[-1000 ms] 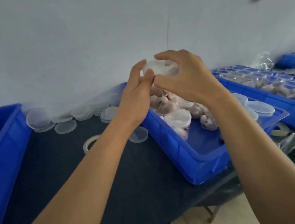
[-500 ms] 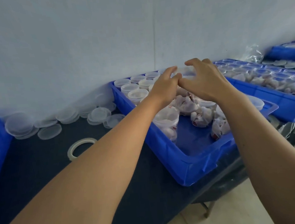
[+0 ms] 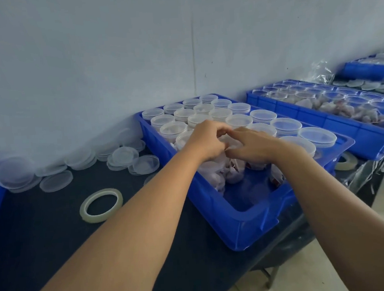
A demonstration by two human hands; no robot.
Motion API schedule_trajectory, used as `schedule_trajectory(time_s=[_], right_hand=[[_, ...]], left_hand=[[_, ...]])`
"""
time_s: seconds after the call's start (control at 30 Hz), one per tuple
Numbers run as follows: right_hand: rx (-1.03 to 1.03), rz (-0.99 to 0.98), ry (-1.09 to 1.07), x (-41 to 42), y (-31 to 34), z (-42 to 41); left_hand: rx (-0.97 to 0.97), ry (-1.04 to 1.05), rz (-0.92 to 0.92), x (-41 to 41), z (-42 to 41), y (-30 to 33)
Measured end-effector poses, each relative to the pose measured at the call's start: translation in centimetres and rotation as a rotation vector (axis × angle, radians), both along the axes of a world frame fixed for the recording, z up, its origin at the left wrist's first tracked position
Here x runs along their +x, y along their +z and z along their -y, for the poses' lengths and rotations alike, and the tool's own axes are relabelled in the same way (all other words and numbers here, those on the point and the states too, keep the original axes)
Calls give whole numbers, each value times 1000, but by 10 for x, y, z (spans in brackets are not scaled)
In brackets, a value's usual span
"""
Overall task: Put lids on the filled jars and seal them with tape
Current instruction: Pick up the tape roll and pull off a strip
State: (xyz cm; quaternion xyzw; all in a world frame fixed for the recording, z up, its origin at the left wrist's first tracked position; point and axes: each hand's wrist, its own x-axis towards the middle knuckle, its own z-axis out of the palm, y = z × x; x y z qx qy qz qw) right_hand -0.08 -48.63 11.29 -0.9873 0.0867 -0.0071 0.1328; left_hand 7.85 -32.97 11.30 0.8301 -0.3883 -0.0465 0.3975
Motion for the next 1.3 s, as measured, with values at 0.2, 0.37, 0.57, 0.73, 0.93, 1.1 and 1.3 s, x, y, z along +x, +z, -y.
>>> schedule_trajectory(time_s=[0.2, 0.37, 0.57, 0.73, 0.93, 1.1, 1.3], right_hand=[[-58, -79, -2, 4, 17, -18], [-156, 172, 96, 22, 58, -77], [-57, 330, 416, 60, 50, -218], [79, 250, 632, 83, -19, -334], [-119, 165, 677, 84, -112, -389], [-117, 235, 634, 86, -131, -392], [-39, 133, 636, 100, -96, -418]], left_hand=[[-79, -9, 67, -7, -8, -2], [-301, 98, 103, 2, -67, 15], [-467, 472, 121, 15, -212, 6], [-497, 868, -36, -2, -329, -60], [-559, 1086, -257, -22, -376, -133], [-624, 1071, -263, -18, -376, -137], [-685, 1092, -240, -13, -379, -135]])
